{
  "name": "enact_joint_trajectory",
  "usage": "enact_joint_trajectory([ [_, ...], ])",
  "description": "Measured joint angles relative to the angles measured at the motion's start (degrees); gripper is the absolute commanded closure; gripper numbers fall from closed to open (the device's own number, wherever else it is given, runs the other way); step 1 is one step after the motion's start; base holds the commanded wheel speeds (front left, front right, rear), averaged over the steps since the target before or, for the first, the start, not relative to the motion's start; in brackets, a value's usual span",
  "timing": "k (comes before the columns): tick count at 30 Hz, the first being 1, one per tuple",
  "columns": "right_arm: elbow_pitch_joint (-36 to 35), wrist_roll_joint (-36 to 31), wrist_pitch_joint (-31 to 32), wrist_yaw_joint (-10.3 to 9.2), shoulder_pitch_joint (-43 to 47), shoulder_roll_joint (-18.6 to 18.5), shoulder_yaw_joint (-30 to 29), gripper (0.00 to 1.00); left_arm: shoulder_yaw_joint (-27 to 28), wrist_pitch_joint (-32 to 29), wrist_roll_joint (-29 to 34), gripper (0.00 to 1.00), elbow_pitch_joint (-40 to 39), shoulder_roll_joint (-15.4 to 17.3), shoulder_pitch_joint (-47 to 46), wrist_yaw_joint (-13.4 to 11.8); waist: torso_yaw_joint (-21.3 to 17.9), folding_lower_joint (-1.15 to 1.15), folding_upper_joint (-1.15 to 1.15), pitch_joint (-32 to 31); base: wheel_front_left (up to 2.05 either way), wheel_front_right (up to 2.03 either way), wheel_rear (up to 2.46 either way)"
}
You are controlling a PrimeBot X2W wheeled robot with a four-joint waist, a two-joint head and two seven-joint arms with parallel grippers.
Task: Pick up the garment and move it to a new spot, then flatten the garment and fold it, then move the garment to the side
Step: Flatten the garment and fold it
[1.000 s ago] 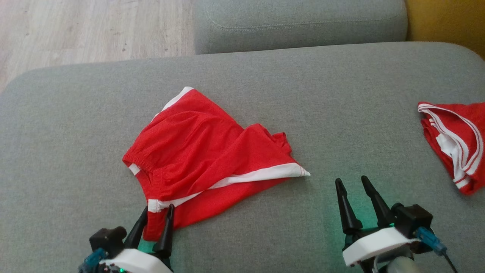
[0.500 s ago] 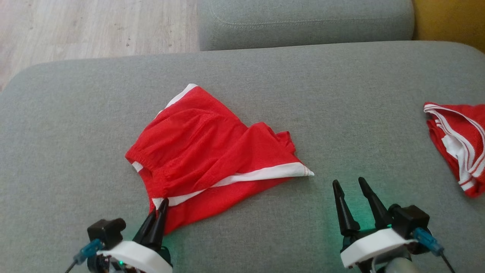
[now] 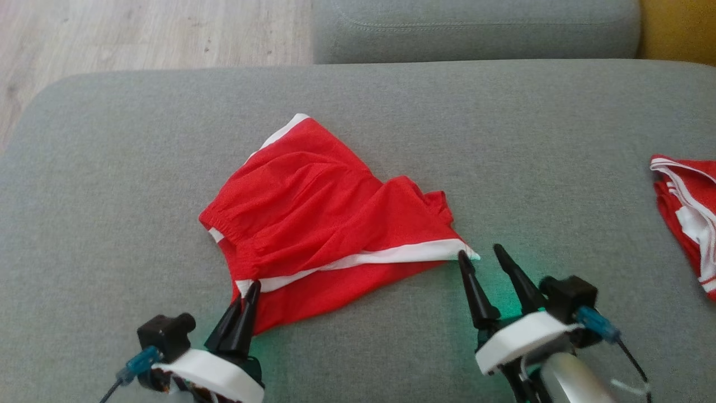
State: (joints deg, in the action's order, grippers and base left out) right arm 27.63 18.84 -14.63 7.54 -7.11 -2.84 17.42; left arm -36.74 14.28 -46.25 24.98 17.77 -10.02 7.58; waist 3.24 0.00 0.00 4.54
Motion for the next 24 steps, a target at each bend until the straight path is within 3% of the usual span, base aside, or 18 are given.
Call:
enact_joint_trajectory([
  [3, 6.0, 0.4, 0.3, -0.01, -4.3, 0.0, 2.1, 0.00, 0.0, 0.0, 0.7, 1.00, 0.2, -0.9, 0.0, 0.0, 0.7, 0.00, 0.00, 0.6, 0.00, 0.00, 0.00],
  [14, 12.3, 1.3, 0.5, 0.00, -7.8, -0.1, 4.5, 0.00, -0.1, 0.0, 1.7, 1.00, 0.5, -2.0, 0.0, 0.0, 1.7, 0.00, 0.00, 1.5, 0.00, 0.00, 0.00],
  [15, 12.7, 1.3, 0.5, -0.01, -7.9, -0.1, 4.5, 0.07, -0.1, 0.0, 2.0, 1.00, 0.5, -2.0, 0.0, 0.0, 1.7, 0.00, 0.00, 1.6, 0.00, 0.00, 0.00],
  [18, 13.8, 1.3, 0.5, -0.01, -8.2, -0.1, 4.9, 1.00, 0.0, 0.0, 2.0, 1.00, 0.5, -2.0, 0.0, 0.0, 1.6, 0.00, 0.00, 1.6, 0.00, 0.00, 0.00],
  [24, 13.5, 1.3, 0.4, -0.01, -8.9, -0.1, 4.4, 1.00, 0.8, 0.0, 2.7, 1.00, 0.4, -2.0, 0.0, 0.0, 1.5, 0.00, 0.00, 1.3, 0.00, 0.00, 0.00],
])
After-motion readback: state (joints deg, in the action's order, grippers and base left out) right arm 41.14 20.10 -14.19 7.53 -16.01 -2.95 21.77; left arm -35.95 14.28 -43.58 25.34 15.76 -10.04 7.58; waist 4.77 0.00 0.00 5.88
